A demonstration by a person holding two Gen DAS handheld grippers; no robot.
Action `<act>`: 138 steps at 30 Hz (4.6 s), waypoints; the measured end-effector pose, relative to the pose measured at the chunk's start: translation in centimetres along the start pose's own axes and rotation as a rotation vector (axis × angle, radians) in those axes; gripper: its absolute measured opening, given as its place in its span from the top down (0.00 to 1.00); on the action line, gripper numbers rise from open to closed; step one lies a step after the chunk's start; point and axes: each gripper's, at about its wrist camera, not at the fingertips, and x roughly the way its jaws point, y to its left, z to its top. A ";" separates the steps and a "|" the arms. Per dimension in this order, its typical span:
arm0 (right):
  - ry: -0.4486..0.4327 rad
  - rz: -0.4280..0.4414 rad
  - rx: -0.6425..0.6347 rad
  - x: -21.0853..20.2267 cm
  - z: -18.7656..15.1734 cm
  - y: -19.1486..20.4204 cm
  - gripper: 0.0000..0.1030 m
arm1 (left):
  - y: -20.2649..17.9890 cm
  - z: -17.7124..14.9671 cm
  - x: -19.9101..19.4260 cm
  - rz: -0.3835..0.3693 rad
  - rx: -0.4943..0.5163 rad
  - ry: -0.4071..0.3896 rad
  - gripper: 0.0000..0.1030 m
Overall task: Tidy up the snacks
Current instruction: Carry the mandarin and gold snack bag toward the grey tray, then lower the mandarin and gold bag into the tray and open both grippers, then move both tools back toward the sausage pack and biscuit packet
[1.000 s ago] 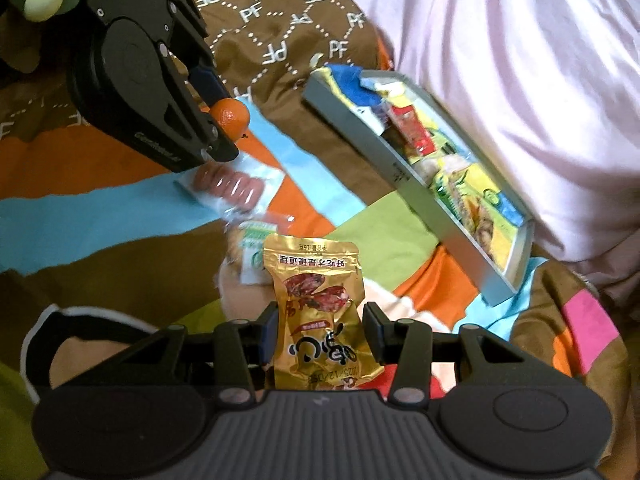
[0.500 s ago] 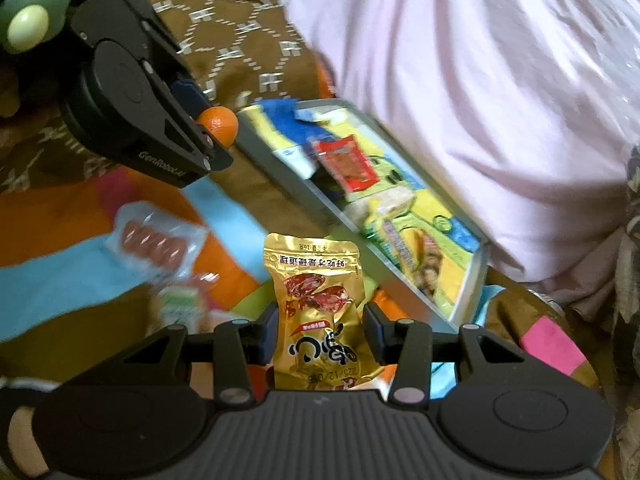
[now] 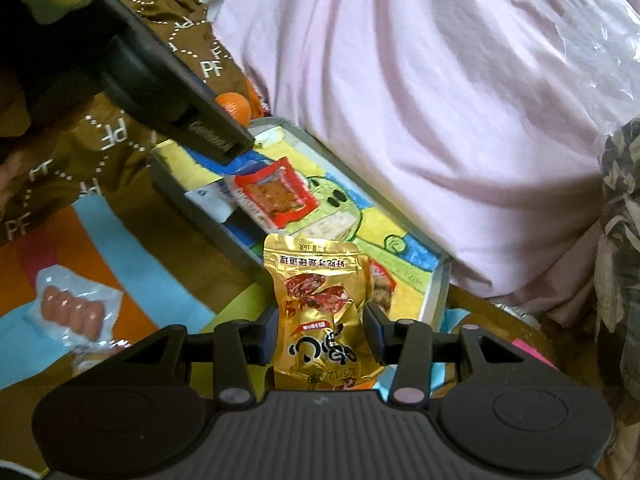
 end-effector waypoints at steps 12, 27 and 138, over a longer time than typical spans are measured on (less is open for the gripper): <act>-0.021 -0.070 0.099 3.3 0.9 -3.4 0.53 | -1.0 1.8 3.8 0.017 -0.073 -0.046 0.64; 0.016 -0.114 0.261 9.1 0.2 -6.5 0.52 | -2.9 1.8 9.9 0.089 -0.082 0.021 0.64; 0.233 0.337 0.420 -6.4 -7.5 5.8 0.00 | 5.3 -15.0 -8.7 -0.217 0.148 0.392 0.01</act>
